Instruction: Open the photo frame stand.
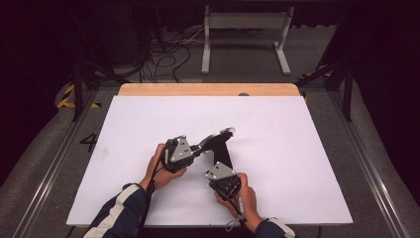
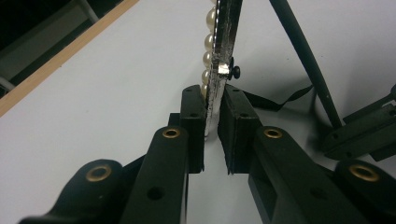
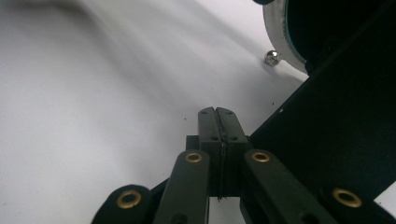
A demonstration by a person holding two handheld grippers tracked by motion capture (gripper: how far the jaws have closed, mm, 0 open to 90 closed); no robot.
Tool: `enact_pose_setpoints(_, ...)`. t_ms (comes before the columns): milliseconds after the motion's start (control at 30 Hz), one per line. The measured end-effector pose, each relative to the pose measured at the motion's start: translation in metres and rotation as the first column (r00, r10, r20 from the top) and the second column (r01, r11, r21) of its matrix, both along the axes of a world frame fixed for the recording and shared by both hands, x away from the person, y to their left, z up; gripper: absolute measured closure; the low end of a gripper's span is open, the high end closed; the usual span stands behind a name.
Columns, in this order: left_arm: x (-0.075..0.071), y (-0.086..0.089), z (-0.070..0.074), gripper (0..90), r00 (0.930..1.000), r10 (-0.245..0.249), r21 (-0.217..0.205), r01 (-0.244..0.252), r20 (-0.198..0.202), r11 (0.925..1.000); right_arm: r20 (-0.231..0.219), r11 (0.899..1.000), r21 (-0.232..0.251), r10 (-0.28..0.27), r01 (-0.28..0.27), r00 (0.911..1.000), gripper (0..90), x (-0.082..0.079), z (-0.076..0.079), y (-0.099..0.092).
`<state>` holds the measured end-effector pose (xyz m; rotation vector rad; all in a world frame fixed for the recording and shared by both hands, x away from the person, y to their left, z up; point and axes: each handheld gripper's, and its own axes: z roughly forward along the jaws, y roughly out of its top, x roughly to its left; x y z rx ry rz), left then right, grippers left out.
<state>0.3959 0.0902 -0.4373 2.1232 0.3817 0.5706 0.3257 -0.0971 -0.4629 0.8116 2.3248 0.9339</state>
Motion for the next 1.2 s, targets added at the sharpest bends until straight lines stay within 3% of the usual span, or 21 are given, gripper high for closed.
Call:
enact_pose_setpoints(133, 0.001, 0.000, -0.001, 79.8, 0.9999, 0.001, -0.030, -0.002, -0.015, 0.9995, 0.003, 1.000, -0.002, -0.001, 0.001, 1.0000, 90.0, -0.002, 0.001, -0.001)
enact_pose_setpoints(200, 0.003, -0.001, -0.002, 68.6, 0.9997, 0.001, -0.047, -0.002, -0.026, 0.9989, 0.003, 1.000, 0.003, 0.002, -0.002, 1.0000, 90.0, -0.002, 0.001, -0.003)
enact_pose_setpoints(300, 0.003, -0.007, -0.005, 65.1, 0.9998, 0.002, -0.015, -0.003, -0.022, 0.9999, 0.007, 1.000, 0.013, -0.001, 0.001, 1.0000, 90.0, -0.003, 0.002, -0.003)
enact_pose_setpoints(467, 0.005, -0.013, -0.010, 76.0, 0.9994, 0.035, 0.021, -0.035, -0.003, 0.9992, 0.012, 0.999, 0.047, 0.010, -0.011, 0.9999, 90.0, -0.001, 0.003, 0.004)
enact_pose_setpoints(500, 0.006, -0.014, -0.010, 78.3, 0.9994, 0.034, 0.017, -0.034, -0.006, 0.9993, 0.020, 0.999, 0.033, 0.011, -0.011, 0.9997, 90.0, -0.001, 0.001, 0.007)
enact_pose_setpoints(667, 0.006, -0.013, -0.010, 79.5, 0.9997, 0.025, 0.028, -0.025, -0.006, 0.9993, 0.054, 1.000, 0.010, -0.028, 0.028, 0.9981, 90.0, 0.004, -0.002, 0.006)
enact_pose_setpoints(1000, -0.003, -0.018, -0.008, 80.5, 0.9984, 0.037, 0.095, -0.041, 0.041, 0.9946, 0.036, 0.998, 0.000, -0.059, 0.059, 0.9977, 90.0, 0.006, 0.001, -0.005)
enact_pose_setpoints(1200, -0.010, -0.017, -0.005, 80.0, 0.9990, 0.022, 0.120, -0.027, 0.039, 0.9924, 0.009, 0.998, 0.019, -0.068, 0.067, 0.9977, 90.0, 0.008, 0.003, -0.013)
